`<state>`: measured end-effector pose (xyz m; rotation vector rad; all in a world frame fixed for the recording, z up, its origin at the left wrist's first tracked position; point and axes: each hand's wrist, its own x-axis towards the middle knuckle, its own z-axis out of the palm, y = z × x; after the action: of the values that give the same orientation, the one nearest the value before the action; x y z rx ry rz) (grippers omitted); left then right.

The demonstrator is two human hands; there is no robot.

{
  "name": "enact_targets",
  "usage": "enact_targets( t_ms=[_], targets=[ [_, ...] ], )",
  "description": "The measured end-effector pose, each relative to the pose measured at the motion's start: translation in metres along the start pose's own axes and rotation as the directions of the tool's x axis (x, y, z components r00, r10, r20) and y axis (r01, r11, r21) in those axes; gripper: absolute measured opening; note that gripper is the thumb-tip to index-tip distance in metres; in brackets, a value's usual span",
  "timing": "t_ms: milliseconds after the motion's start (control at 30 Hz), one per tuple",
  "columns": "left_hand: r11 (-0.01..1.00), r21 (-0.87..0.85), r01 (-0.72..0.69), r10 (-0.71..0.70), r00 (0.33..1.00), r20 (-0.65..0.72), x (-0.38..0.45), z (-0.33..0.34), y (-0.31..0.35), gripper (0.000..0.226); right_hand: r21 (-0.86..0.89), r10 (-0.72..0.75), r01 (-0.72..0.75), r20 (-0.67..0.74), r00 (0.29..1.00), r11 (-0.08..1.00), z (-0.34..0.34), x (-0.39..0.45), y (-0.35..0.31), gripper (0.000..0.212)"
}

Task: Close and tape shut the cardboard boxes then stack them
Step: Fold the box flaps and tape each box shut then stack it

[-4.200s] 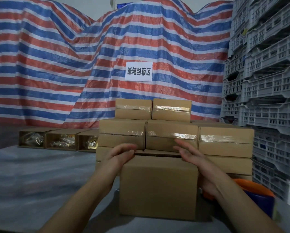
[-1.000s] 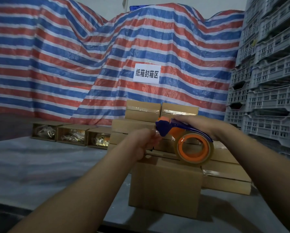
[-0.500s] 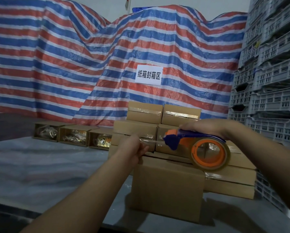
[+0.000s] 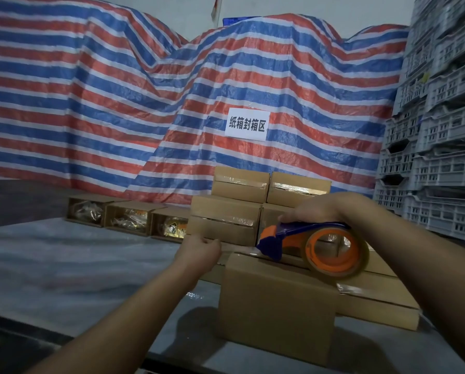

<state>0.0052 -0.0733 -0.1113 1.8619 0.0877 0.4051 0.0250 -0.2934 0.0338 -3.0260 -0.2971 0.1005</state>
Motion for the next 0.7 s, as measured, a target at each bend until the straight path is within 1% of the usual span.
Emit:
enact_targets(
  t_ms=[133, 200, 300, 367, 433, 467, 567, 633, 700],
  targets=[
    [1.0, 0.0, -0.002, 0.002, 1.0, 0.022, -0.001, 0.001, -0.006, 0.011, -0.03, -0.013, 0.013, -0.005, 1.0, 0.999, 0.001, 0.002, -0.001, 0.046],
    [1.0, -0.025, 0.009, -0.008, 0.999, 0.033, -0.002, 0.005, -0.008, 0.014, -0.039, -0.025, 0.025, -0.002, 1.0, 0.999, 0.002, 0.003, -0.001, 0.047],
    [0.995, -0.031, 0.091, -0.088, 0.992, 0.087, -0.006, 0.012, -0.012, 0.019, -0.063, -0.04, 0.04, 0.001, 0.999, 0.997, 0.002, 0.003, -0.001, 0.046],
    [0.989, -0.022, 0.143, -0.139, 0.981, 0.132, -0.008, 0.016, -0.013, 0.018, -0.074, -0.073, 0.074, 0.016, 0.997, 0.995, 0.002, 0.002, -0.001, 0.04],
    [0.983, -0.025, 0.179, -0.174, 0.973, 0.151, -0.009, 0.018, -0.012, 0.015, -0.15, -0.143, 0.146, 0.036, 0.989, 0.978, 0.002, 0.001, 0.0, 0.027],
    [0.982, -0.023, 0.189, -0.183, 0.97, 0.158, -0.008, 0.018, -0.012, 0.016, -0.205, -0.176, 0.182, 0.048, 0.983, 0.962, 0.002, 0.0, 0.0, 0.024],
    [0.978, 0.011, 0.21, -0.208, 0.958, 0.195, -0.007, 0.017, -0.012, 0.02, -0.364, -0.245, 0.263, 0.095, 0.965, 0.893, -0.001, -0.003, -0.002, 0.024],
    [0.972, 0.035, 0.231, -0.233, 0.948, 0.219, -0.006, 0.016, -0.011, 0.018, -0.419, -0.269, 0.299, 0.129, 0.954, 0.857, -0.001, -0.001, -0.002, 0.017],
    [0.969, 0.086, 0.23, -0.244, 0.94, 0.24, -0.006, 0.014, -0.011, 0.025, -0.44, -0.283, 0.316, 0.14, 0.949, 0.841, -0.001, 0.002, -0.003, 0.014]
  ],
)
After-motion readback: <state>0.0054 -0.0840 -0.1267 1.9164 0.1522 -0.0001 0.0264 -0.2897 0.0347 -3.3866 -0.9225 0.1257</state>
